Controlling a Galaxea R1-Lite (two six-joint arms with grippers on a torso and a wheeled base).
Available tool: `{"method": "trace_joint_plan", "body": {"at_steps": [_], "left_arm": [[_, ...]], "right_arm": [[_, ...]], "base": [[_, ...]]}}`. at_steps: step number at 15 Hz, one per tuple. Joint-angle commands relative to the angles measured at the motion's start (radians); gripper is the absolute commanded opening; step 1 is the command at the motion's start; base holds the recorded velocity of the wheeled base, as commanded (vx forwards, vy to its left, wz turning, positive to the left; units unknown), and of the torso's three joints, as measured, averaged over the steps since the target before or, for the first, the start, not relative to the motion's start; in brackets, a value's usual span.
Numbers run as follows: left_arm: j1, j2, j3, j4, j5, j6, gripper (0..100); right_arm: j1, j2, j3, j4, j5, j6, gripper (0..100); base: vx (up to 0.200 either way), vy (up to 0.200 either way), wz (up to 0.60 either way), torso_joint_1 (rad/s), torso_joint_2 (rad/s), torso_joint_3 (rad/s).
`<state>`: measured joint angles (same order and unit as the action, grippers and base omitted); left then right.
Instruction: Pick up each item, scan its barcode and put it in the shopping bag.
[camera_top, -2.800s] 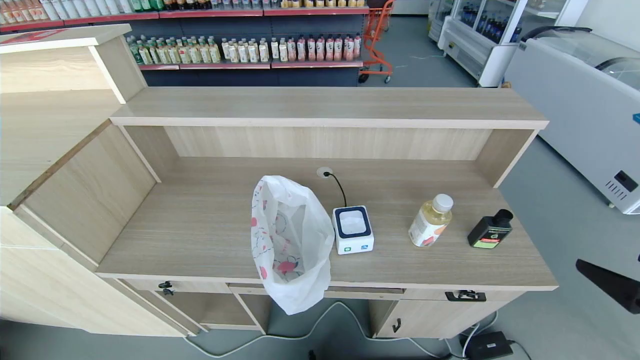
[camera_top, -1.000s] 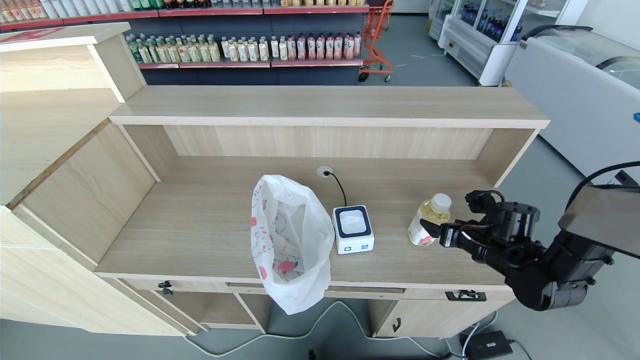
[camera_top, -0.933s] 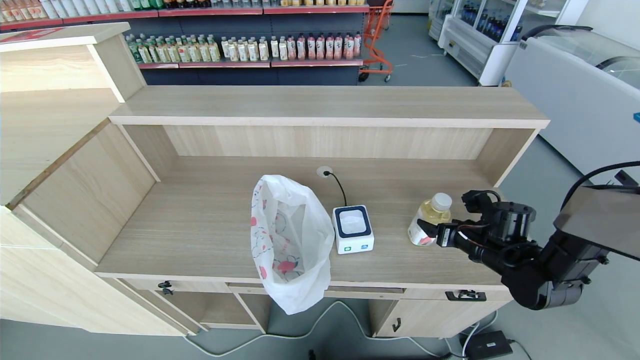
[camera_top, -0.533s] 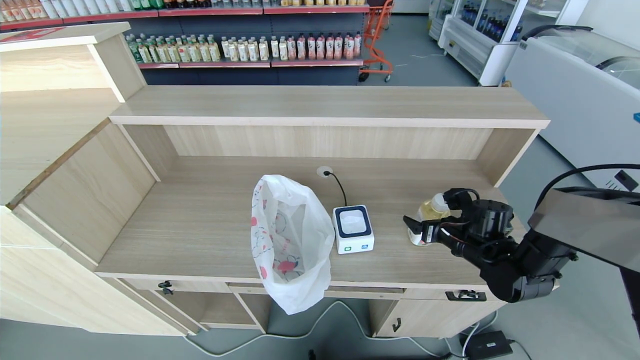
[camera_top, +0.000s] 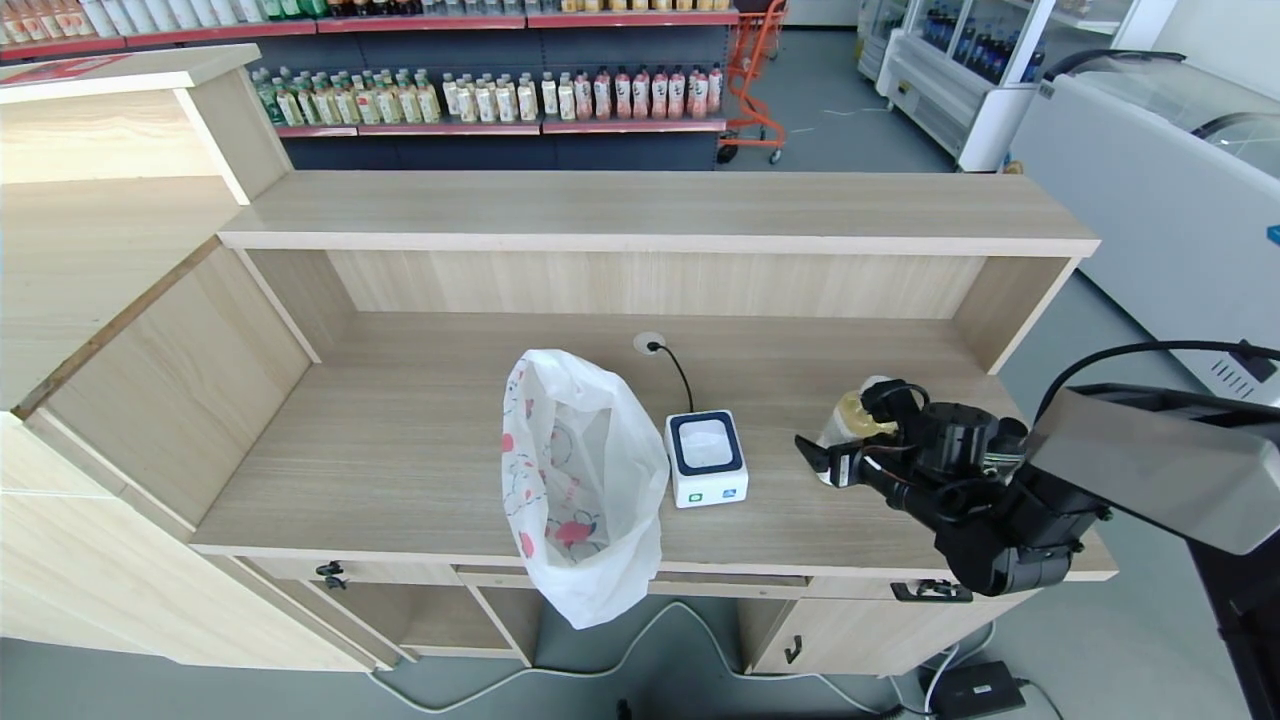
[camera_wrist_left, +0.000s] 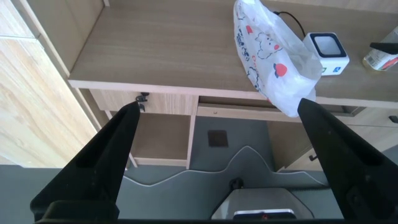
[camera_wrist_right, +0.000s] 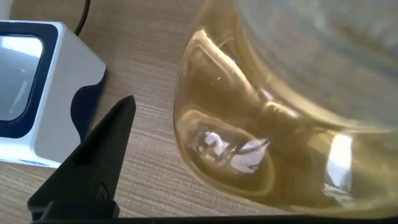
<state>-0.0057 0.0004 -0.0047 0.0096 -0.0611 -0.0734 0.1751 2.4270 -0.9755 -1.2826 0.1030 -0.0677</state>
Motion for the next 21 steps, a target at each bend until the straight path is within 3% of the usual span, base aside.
{"method": "trace_joint_plan", "body": {"at_steps": [1, 2, 3, 10, 14, 16, 17, 18, 21], "left_arm": [[0.000, 0.000, 0.000, 0.001, 0.000, 0.000, 100], [0.000, 0.000, 0.000, 0.001, 0.000, 0.000, 100], [0.000, 0.000, 0.000, 0.000, 0.000, 0.000, 100], [0.000, 0.000, 0.000, 0.000, 0.000, 0.000, 100], [0.000, 0.000, 0.000, 0.000, 0.000, 0.000, 100], [0.000, 0.000, 0.000, 0.000, 0.000, 0.000, 100], [0.000, 0.000, 0.000, 0.001, 0.000, 0.000, 100], [0.000, 0.000, 0.000, 0.000, 0.000, 0.000, 100], [0.000, 0.000, 0.000, 0.000, 0.000, 0.000, 100]], "right_arm": [[0.000, 0.009, -0.002, -0.008, 0.003, 0.000, 100], [-0.003, 0.009, -0.002, -0.021, 0.020, 0.002, 100], [-0.005, 0.007, -0.005, -0.023, 0.026, -0.003, 0], [-0.022, 0.000, -0.011, -0.024, 0.021, -0.057, 0], [-0.022, -0.043, 0.067, -0.018, 0.021, -0.224, 0], [-0.032, -0.055, 0.104, -0.049, 0.021, -0.224, 0], [-0.036, -0.068, 0.107, -0.054, 0.021, -0.215, 0], [-0.025, -0.146, 0.106, -0.023, 0.023, -0.124, 0], [0.018, -0.456, 0.098, 0.235, 0.035, 0.100, 0]], "base": [[0.000, 0.000, 0.00, 0.000, 0.00, 0.000], [0.000, 0.000, 0.00, 0.000, 0.00, 0.000], [0.000, 0.000, 0.00, 0.000, 0.00, 0.000], [0.000, 0.000, 0.00, 0.000, 0.00, 0.000], [0.000, 0.000, 0.00, 0.000, 0.00, 0.000], [0.000, 0.000, 0.00, 0.000, 0.00, 0.000], [0.000, 0.000, 0.00, 0.000, 0.00, 0.000], [0.000, 0.000, 0.00, 0.000, 0.00, 0.000], [0.000, 0.000, 0.00, 0.000, 0.00, 0.000]]}}
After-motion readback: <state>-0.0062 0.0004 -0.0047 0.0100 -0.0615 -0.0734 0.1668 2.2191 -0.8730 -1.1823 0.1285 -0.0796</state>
